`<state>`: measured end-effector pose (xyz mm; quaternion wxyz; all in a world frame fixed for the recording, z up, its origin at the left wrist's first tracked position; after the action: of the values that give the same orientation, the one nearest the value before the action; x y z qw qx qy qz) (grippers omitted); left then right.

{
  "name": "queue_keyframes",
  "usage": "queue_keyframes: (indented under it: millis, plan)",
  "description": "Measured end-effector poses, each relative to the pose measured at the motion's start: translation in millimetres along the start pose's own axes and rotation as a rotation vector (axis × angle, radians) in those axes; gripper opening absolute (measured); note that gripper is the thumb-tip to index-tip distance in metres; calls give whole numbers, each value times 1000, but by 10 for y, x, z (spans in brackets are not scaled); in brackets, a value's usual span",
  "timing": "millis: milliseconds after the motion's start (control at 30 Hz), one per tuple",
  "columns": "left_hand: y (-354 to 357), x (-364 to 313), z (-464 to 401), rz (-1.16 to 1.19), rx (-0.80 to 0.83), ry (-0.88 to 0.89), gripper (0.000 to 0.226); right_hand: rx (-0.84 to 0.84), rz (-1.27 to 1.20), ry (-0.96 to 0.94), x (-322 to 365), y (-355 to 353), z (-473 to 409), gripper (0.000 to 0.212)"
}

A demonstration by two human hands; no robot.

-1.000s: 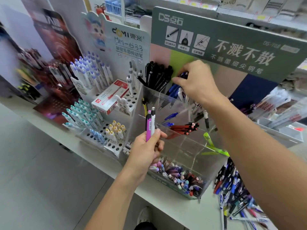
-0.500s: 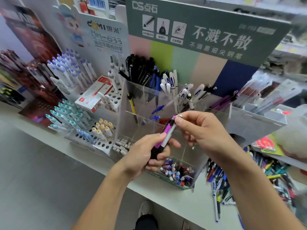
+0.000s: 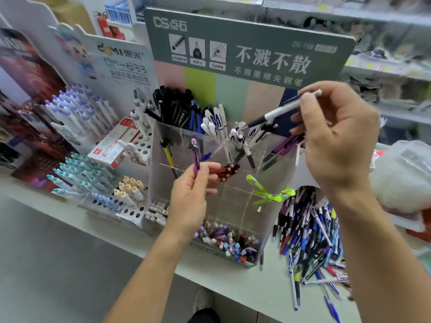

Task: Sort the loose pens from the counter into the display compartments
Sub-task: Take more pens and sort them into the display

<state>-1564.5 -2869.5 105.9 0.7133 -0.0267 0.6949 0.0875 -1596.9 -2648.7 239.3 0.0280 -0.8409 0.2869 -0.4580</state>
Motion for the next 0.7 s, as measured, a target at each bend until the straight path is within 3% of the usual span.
queue_keyframes:
  millis: [100,267,500,700]
  plan:
    - [-31,-87,-138,14,-86,27,32,-4,155,25,-100,17,-128,16]
    - [149,-175,-386,-21,-55,18,34,54,297,32,-317,135,-6,15]
    - [453,-231,-606,-124,90,29,29,426,505,80,-433,551,-29,14]
    - [420,-165,-658,-218,81,102,27,304,470,197,-490,588,48,25]
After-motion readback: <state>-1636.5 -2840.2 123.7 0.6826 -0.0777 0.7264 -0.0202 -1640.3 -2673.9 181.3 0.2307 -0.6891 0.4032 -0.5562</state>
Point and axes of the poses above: each hand's wrist, its own z-axis away from the middle knuckle, its own y-axis out of the palm, x = y × z, the point moved 6 cm from there along -z, towards the middle knuckle, and after that the axes turned 3 degrees about z, right-handed, at the moved point
